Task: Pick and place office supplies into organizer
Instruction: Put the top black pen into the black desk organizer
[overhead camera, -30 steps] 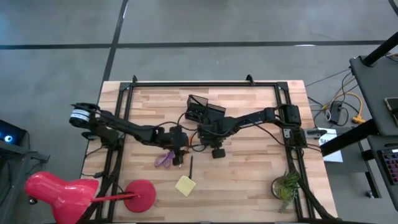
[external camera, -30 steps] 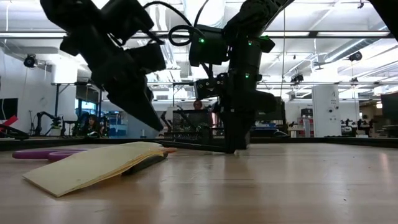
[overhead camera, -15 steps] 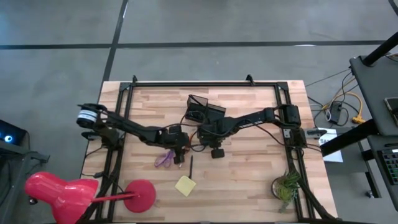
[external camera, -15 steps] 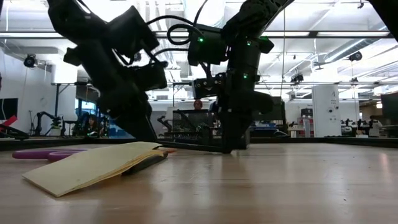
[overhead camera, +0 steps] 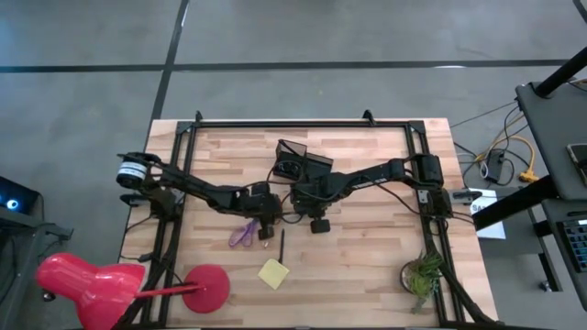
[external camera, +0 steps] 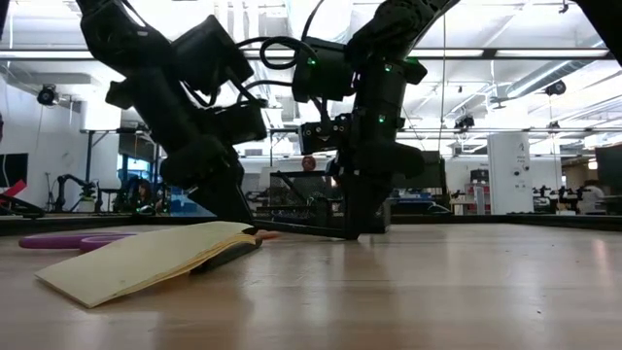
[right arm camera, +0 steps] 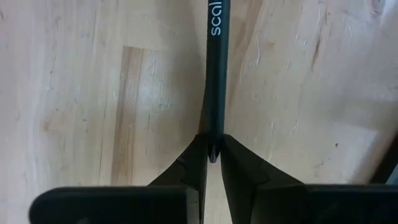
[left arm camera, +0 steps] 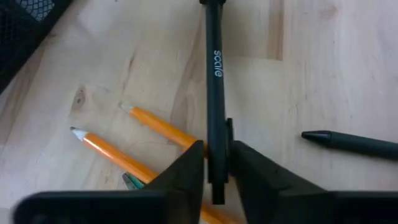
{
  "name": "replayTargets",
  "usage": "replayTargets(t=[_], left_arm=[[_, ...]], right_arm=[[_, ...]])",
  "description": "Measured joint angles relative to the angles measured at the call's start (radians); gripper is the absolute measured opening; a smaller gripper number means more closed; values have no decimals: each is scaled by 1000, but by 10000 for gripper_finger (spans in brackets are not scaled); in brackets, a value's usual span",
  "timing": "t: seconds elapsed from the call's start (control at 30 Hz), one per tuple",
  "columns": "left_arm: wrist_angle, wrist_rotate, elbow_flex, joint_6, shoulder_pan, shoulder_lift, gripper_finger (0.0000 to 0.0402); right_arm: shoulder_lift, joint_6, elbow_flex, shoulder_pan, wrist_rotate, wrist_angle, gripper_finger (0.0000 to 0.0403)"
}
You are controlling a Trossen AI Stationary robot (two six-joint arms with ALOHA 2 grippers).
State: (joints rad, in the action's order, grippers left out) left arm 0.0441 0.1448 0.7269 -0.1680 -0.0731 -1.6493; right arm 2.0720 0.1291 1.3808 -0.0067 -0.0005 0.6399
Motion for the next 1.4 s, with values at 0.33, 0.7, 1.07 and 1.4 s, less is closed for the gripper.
replayTargets(t=[0.33, 0.7, 1.07, 1.4], left_arm=[[-102, 17, 30, 61, 0, 38, 31], [-461, 217, 161, 274, 16, 312, 31], [-735, 395, 466, 692, 225, 350, 31], [-943, 591, 736, 1158, 329, 58, 31]], right_arm=[[-84, -78, -3, 4, 2, 10, 28], [-374, -315, 1, 10, 195, 2, 29], [-528, -594, -2, 14, 407, 349, 29], [-518, -721, -9, 68, 476, 508, 29]])
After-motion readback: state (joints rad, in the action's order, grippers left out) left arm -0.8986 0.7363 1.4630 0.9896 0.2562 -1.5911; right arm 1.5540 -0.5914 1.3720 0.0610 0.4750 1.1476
